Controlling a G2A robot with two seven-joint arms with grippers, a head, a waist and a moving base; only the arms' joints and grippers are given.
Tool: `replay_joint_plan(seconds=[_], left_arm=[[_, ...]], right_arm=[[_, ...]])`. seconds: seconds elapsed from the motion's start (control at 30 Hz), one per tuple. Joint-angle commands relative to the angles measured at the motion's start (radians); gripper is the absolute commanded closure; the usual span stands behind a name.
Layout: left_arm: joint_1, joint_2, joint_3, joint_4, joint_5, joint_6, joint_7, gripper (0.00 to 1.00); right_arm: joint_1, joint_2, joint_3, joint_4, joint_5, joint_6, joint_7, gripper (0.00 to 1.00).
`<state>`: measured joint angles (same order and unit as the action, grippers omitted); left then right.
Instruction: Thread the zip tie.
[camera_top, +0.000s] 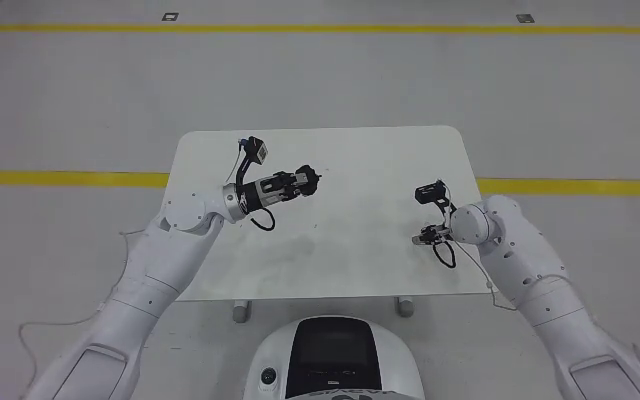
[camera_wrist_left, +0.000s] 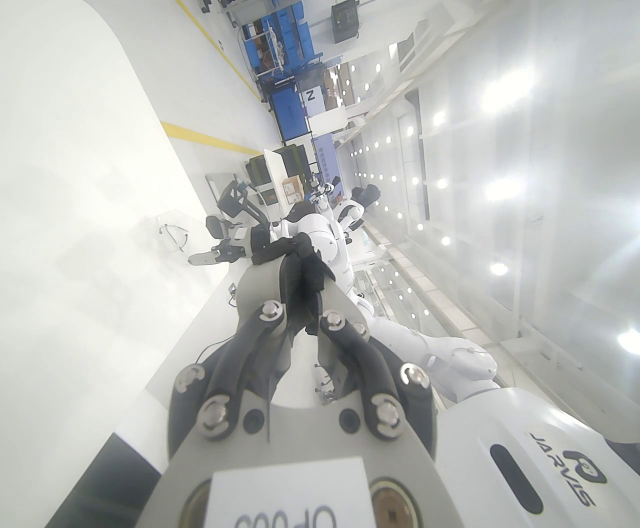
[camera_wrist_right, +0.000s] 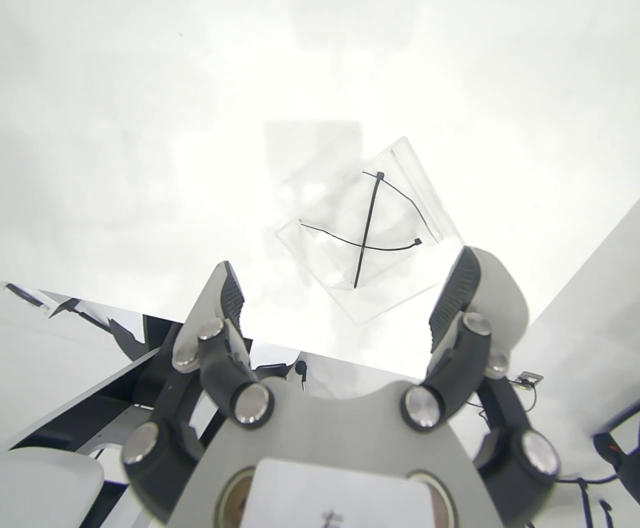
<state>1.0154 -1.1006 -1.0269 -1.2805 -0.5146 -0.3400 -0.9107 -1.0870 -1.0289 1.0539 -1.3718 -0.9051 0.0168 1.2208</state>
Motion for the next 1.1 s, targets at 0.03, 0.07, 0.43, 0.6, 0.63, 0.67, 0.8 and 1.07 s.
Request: replay_joint_plan(seconds=[0.03, 0.07, 0.43, 0.6, 0.63, 0.67, 0.8, 1.07], left_arm=[[0.0, 0.0, 0.0, 0.0, 0.0, 0.0, 0.0, 1.0], [0.0, 0.0, 0.0, 0.0, 0.0, 0.0, 0.0, 1.0], [0.0, 0.0, 0.0, 0.0, 0.0, 0.0, 0.0, 1.0], [0.0, 0.0, 0.0, 0.0, 0.0, 0.0, 0.0, 1.0], [0.0, 0.0, 0.0, 0.0, 0.0, 0.0, 0.0, 1.0], [0.0, 0.0, 0.0, 0.0, 0.0, 0.0, 0.0, 1.0], [0.0, 0.0, 0.0, 0.0, 0.0, 0.0, 0.0, 1.0], [0.0, 0.0, 0.0, 0.0, 0.0, 0.0, 0.0, 1.0]], right_arm=[[0.0, 0.0, 0.0, 0.0, 0.0, 0.0, 0.0, 0.0], [0.0, 0.0, 0.0, 0.0, 0.0, 0.0, 0.0, 0.0], [-0.091, 0.019, 0.058, -0.112, -0.07, 0.022, -0.037, 0.47], [-0.106, 0.02, 0.065, -0.131, -0.089, 0.025, -0.039, 0.62], [-0.106, 0.019, 0.064, -0.13, -0.09, 0.025, -0.04, 0.63], [-0.105, 0.019, 0.064, -0.128, -0.09, 0.023, -0.043, 0.64], [-0.1, 0.016, 0.062, -0.112, -0.087, 0.013, -0.054, 0.65], [-0.089, 0.009, 0.058, -0.062, -0.077, -0.005, -0.098, 0.73]])
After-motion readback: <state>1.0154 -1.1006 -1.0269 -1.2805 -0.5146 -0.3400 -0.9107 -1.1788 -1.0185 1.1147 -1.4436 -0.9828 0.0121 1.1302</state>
